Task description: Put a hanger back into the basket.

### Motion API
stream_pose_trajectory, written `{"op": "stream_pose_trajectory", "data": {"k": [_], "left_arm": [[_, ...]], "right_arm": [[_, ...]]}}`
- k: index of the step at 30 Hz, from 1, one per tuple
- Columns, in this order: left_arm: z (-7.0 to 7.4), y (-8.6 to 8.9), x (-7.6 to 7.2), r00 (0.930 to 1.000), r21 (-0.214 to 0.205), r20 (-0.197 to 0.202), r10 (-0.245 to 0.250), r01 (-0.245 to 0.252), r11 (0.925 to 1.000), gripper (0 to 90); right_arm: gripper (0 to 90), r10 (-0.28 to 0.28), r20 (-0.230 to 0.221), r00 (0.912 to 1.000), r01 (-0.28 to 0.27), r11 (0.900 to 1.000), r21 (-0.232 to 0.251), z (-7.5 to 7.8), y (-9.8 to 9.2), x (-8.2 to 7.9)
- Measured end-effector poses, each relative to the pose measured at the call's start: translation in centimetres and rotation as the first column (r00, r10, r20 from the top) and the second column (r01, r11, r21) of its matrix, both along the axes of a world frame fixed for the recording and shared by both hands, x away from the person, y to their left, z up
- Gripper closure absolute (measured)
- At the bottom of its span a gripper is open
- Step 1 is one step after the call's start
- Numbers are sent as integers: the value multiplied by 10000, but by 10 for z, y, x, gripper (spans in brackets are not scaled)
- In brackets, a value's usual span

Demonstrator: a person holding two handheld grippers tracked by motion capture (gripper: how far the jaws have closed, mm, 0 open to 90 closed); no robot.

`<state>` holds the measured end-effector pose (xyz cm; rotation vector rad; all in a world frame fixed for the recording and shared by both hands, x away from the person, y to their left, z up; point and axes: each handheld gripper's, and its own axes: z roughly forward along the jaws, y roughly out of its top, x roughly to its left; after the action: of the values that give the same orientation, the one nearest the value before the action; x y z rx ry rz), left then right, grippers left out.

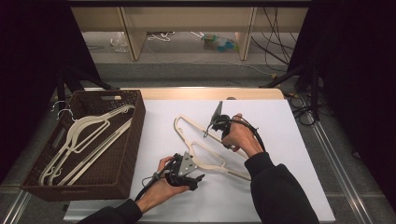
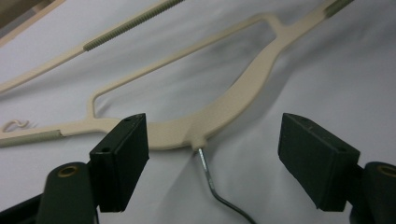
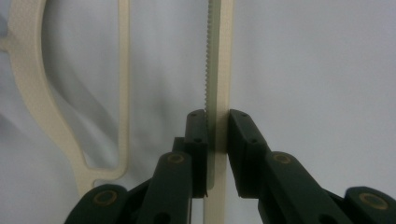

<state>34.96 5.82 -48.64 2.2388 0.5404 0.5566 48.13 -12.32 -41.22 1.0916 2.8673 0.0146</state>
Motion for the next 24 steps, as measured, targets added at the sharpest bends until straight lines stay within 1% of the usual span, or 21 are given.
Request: {"op": "stream_pose_trajectory", "data": {"k": [1, 2, 3, 4, 5, 6, 7, 8, 9, 10, 11, 13, 14, 15, 18, 19, 21, 22, 23, 24], "left_arm": [[-1, -1, 1, 9999, -59, -105, -67, 66, 10000, 247], [-2, -2, 2, 10000, -197, -74, -45, 44, 9998, 247], [-2, 0, 3, 9999, -232, -77, -75, 74, 9997, 247], [-1, 1, 4, 10000, -270, -51, -70, 68, 9996, 246], [1, 4, 5, 9999, -91, -93, -69, 68, 9999, 245], [1, 6, 7, 9999, -232, -144, -31, 28, 9997, 245], [1, 8, 9, 9999, -429, -102, 39, -43, 9991, 247], [2, 10, 10, 9999, -332, -117, 11, -15, 9994, 248], [2, 13, 11, 9999, -414, -123, 4, -9, 9991, 248], [3, 16, 12, 9999, -429, -81, 101, -104, 9990, 248], [3, 19, 14, 9999, -347, -55, 128, -129, 9993, 249], [4, 24, 17, 9995, -396, -8, 302, -302, 9988, 255], [5, 26, 19, 9993, -238, 2, 364, -363, 9991, 261], [5, 29, 21, 9991, -103, 114, 415, -414, 9991, 262], [3, 32, 25, 9989, 146, 71, 460, -461, 9988, 263], [1, 32, 26, 9988, 208, 49, 481, -482, 9986, 265], [-2, 30, 28, 9991, 178, 95, 421, -422, 9989, 266], [-2, 31, 29, 9992, 429, 107, 379, -384, 9983, 265], [-4, 29, 29, 9991, 344, 83, 409, -411, 9986, 265], [-4, 29, 30, 9995, 623, 106, 289, -295, 9976, 266]], "right_arm": [[785, 31, 32, 10000, -31, 10000, -66, 1, 1, -1], [784, 116, 64, 9999, -115, 9998, -145, 3, 1, 0], [785, 110, 23, 9999, -110, 9999, -90, 4, 1, 0], [785, 242, 83, 9997, -241, 9996, -122, 4, 0, 0], [785, 372, 82, 9993, -371, 9992, -128, 4, -1, 0], [785, 357, 56, 9993, -356, 9992, -181, 4, -2, 0], [784, 226, -39, 9997, -227, 9995, -205, 5, -2, -1], [785, 429, 16, 9991, -429, 9988, -242, 4, -4, 0], [785, 438, -82, 9990, -440, 9988, -225, 4, -5, 0], [785, 368, -25, 9993, -369, 9985, -394, 4, -5, -1], [785, 502, 5, 9987, -501, 9982, -336, 3, -8, 0], [785, 316, -175, 9993, -322, 9988, -366, 5, -8, -1], [785, 367, -154, 9992, -373, 9985, -396, 5, -9, -1], [785, 506, -142, 9986, -510, 9982, -328, 6, -10, -1], [785, 611, -178, 9980, -619, 9969, -490, 8, -11, 0], [785, 735, -196, 9971, -743, 9961, -474, 9, -12, 1], [785, 660, -160, 9977, -669, 9956, -652, 11, -10, 1], [785, 782, -105, 9969, -788, 9942, -730, 11, -11, 2], [785, 810, -109, 9967, -816, 9936, -786, 12, -11, 2], [785, 812, -116, 9966, -819, 9932, -824, 13, -10, 2]]}}
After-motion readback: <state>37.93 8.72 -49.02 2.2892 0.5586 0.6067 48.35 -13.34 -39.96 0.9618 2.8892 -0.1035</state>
